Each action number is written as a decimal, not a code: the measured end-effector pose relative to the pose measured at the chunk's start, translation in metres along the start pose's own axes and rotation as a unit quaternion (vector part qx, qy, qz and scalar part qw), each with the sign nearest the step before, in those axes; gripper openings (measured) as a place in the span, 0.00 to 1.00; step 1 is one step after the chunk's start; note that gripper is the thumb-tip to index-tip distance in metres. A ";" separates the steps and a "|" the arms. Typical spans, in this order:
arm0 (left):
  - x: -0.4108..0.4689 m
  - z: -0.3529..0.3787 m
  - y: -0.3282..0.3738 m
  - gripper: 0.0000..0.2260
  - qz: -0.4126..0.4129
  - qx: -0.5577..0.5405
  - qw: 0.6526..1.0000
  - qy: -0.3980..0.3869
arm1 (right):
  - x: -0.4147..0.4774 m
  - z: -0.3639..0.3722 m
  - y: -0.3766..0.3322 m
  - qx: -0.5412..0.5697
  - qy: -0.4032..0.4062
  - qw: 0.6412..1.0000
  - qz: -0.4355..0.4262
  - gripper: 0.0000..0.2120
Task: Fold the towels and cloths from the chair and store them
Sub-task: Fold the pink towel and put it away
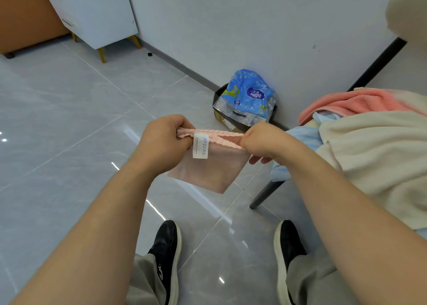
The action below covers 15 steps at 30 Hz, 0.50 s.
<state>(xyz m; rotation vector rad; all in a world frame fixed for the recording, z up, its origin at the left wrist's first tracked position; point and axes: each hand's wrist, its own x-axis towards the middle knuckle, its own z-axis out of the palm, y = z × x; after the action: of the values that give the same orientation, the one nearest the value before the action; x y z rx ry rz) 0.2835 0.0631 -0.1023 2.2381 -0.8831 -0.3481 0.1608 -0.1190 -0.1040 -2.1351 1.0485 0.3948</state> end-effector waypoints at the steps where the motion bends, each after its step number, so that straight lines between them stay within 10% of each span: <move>1: 0.000 0.000 0.000 0.04 -0.003 -0.002 1.000 0.001 | 0.001 -0.001 0.000 0.017 0.009 1.000 0.011 0.13; 15: 0.001 -0.010 -0.005 0.02 -0.090 -0.100 0.991 -0.001 | 0.000 -0.020 0.021 -0.095 0.067 0.974 -0.194 0.26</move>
<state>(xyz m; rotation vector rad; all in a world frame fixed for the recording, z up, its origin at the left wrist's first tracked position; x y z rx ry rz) 0.2912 0.0702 -0.0986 2.1345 -0.6193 -0.5005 0.1440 -0.1419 -0.0995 -2.5010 0.6592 0.1696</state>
